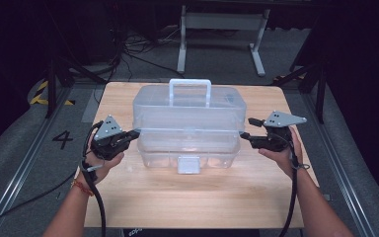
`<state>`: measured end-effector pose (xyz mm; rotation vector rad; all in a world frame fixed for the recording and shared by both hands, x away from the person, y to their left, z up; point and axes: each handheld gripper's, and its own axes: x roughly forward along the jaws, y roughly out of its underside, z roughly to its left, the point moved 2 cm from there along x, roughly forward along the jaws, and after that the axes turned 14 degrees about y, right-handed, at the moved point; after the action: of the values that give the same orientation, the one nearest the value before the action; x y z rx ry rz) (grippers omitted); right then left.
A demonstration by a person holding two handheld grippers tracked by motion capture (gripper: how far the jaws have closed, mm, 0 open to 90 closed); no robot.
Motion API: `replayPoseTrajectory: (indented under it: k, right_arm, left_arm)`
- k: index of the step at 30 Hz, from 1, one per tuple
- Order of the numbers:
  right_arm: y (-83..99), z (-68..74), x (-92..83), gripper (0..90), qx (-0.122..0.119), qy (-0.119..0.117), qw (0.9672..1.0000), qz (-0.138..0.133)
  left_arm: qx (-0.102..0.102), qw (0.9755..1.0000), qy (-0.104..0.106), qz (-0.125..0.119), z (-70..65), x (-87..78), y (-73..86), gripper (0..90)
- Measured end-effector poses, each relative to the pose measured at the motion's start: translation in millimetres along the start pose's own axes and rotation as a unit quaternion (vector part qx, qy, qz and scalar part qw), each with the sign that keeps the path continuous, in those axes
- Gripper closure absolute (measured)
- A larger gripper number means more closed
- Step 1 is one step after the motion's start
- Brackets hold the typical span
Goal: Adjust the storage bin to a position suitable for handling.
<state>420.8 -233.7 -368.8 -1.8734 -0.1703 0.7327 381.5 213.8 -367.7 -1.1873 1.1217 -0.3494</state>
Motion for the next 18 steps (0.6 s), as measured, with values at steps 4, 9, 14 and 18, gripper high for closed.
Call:
replayPoseTrajectory:
  k: [4,9,14,18]
  right_arm:
    - [-3.1,1.6,2.5,41.7,0.0,0.009,0.9999,-0.007]
    - [-7.5,1.1,3.9,41.8,0.002,0.016,0.9997,-0.018]
    - [-10.8,-0.8,5.1,41.4,0.006,0.022,0.9994,-0.025]
    - [-14.1,-1.8,7.9,41.1,0.005,0.027,0.9992,-0.028]
  left_arm:
    - [0.005,1.0,-0.002,-0.003,-1.2,-1.8,-2.2,87.9]
    - [0.004,0.9999,-0.016,-0.004,-2.2,-6.6,-2.6,80.4]
    - [0.01,0.9996,-0.024,-0.008,-4.0,-16.0,-0.6,72.1]
    - [0.009,0.9997,-0.023,0.001,-5.9,-18.4,6.5,68.2]
